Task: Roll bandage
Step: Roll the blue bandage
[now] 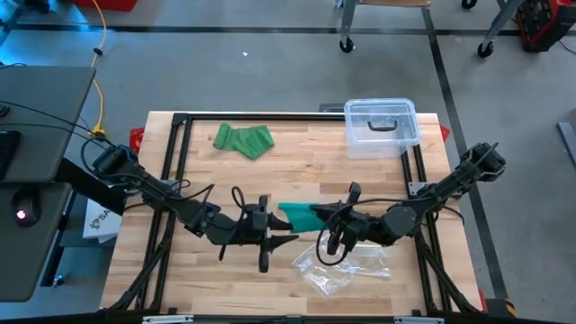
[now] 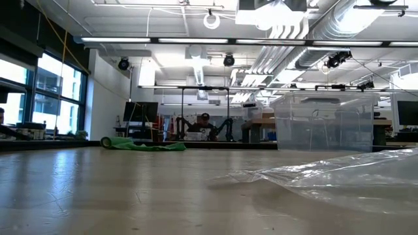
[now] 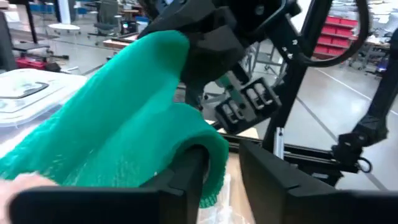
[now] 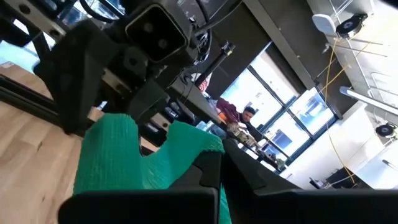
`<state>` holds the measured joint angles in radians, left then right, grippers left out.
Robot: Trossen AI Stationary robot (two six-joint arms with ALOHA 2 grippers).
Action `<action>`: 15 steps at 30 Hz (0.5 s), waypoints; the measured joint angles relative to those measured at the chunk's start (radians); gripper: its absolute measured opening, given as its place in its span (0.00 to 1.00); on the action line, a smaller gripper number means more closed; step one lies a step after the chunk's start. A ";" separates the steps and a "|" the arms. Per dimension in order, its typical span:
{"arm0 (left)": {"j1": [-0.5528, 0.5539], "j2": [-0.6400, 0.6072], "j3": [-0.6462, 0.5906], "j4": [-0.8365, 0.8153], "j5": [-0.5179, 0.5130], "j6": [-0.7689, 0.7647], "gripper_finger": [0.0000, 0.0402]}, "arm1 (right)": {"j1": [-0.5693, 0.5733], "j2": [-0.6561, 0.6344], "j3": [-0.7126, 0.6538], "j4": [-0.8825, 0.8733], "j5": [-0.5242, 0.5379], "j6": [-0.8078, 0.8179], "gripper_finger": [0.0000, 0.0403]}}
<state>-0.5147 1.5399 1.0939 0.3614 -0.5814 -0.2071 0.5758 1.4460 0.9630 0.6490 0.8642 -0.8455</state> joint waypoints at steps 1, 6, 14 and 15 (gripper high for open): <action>0.005 0.004 0.000 0.000 -0.005 0.000 0.17 | 0.000 0.000 0.000 0.000 0.000 0.000 0.00; 0.020 0.019 0.000 -0.010 -0.011 0.001 0.02 | 0.006 0.000 0.000 0.010 0.007 -0.022 0.00; -0.051 0.019 0.000 -0.076 0.073 -0.008 0.01 | -0.016 -0.036 -0.001 0.126 0.254 -0.182 0.00; -0.064 0.019 0.000 -0.088 0.071 -0.008 0.01 | -0.023 -0.049 -0.001 0.125 0.268 -0.184 0.00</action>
<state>-0.5790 1.5585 1.0941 0.2734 -0.5101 -0.2155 0.5524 1.3974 0.9619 0.7744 1.1317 -1.0298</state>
